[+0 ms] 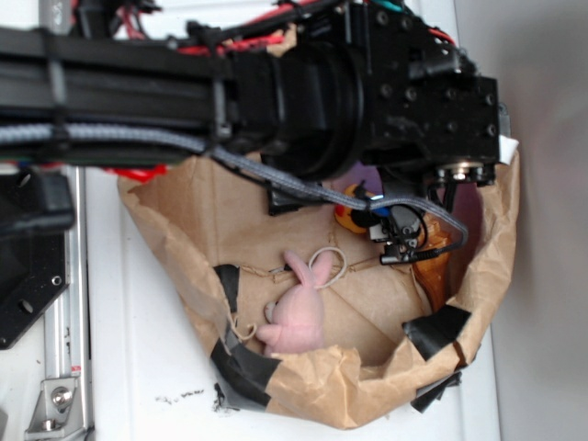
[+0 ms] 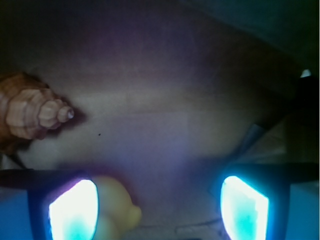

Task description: Grab the yellow duck.

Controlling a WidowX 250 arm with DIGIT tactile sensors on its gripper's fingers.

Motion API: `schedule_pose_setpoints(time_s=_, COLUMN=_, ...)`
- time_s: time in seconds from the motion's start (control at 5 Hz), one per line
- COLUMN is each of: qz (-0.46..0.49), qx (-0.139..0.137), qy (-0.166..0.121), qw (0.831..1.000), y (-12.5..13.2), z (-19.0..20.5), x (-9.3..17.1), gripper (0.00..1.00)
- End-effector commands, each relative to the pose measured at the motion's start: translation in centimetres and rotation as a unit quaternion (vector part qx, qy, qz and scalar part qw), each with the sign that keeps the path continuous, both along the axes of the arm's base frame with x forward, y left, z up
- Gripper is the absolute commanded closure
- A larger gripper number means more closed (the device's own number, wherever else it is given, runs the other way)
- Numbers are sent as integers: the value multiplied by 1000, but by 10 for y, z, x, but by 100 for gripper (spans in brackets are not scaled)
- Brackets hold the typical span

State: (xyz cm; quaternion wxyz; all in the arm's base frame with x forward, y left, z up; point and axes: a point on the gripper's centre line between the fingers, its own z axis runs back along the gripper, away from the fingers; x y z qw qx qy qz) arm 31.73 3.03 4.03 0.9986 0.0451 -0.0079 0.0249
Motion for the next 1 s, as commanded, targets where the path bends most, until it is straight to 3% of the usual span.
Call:
schedule_pose_setpoints(time_s=0.0, qz=-3, qx=-16, qy=-47, qw=999, y=4, z=19, x=16, gripper=0)
schedule_pose_setpoints(time_s=0.4, qz=-1, qx=-22, qy=-74, qw=997, y=2, z=43, x=12, gripper=0)
schedule_pose_setpoints(time_s=0.8, qz=-5, qx=-10, qy=-56, qw=998, y=1, z=36, x=-3, gripper=0)
